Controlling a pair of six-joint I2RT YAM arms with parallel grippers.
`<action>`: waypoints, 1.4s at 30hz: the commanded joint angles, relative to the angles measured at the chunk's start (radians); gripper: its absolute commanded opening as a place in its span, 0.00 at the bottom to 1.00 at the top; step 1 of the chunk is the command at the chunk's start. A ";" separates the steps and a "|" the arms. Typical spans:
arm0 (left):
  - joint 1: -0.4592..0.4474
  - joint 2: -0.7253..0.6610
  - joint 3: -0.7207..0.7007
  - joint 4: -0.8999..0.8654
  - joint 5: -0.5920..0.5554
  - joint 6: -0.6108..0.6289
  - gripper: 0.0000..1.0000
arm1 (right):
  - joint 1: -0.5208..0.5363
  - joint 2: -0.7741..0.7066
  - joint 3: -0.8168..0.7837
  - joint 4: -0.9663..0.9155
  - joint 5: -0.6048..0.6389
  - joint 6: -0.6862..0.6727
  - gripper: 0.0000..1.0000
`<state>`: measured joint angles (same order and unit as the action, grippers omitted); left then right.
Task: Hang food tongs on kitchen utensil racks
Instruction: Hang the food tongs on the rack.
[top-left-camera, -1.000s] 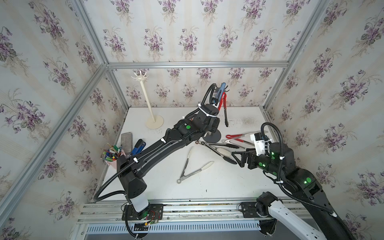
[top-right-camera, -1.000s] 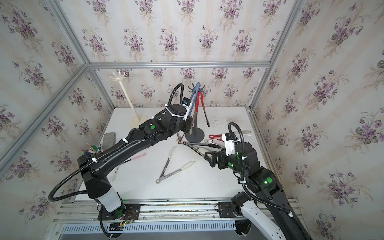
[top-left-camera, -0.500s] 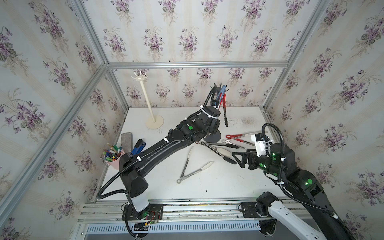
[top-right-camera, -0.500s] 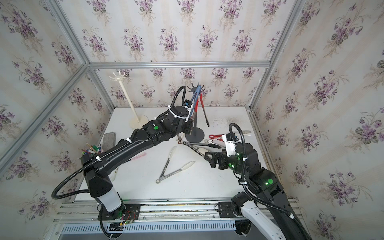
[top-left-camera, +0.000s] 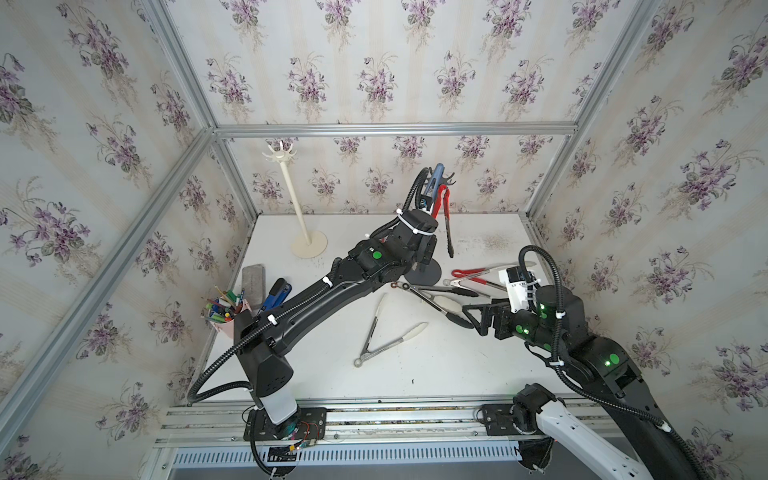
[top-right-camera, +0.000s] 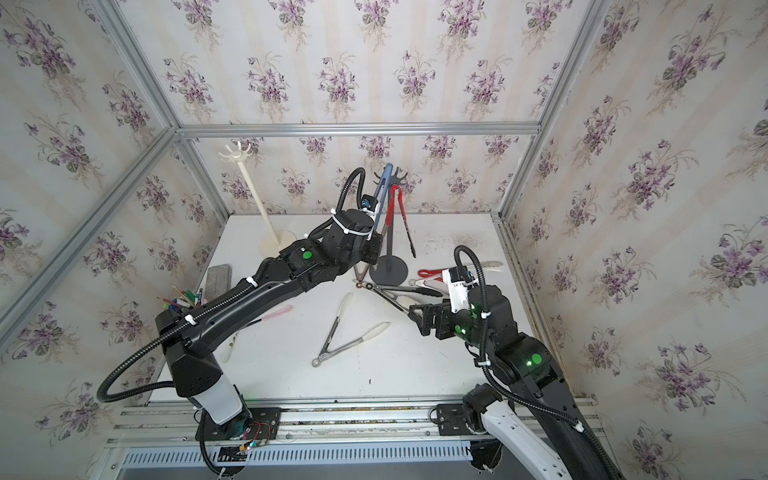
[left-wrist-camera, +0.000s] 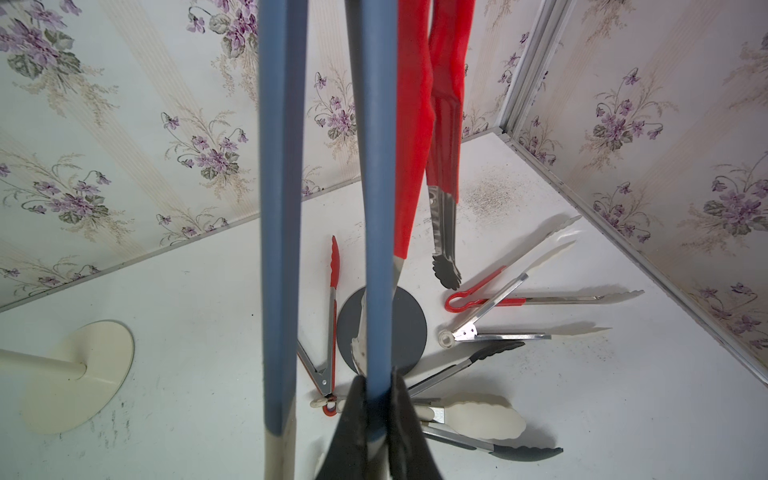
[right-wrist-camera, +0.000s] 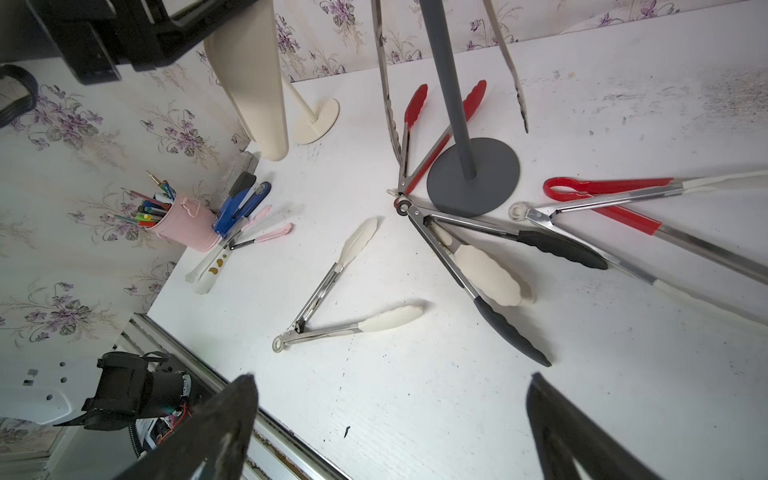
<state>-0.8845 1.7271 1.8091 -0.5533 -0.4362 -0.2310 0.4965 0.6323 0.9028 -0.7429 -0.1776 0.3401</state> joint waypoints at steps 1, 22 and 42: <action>-0.001 0.001 -0.002 0.045 -0.017 -0.028 0.01 | -0.001 -0.006 0.001 0.012 -0.007 -0.003 1.00; -0.001 0.003 -0.079 0.080 -0.009 -0.059 0.03 | -0.001 -0.019 0.004 -0.010 -0.001 -0.002 1.00; 0.000 -0.100 -0.147 0.095 -0.042 -0.042 0.99 | -0.001 -0.028 -0.014 -0.036 0.026 0.007 1.00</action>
<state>-0.8852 1.6539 1.6745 -0.4797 -0.4477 -0.2699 0.4965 0.6006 0.8951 -0.7780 -0.1658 0.3389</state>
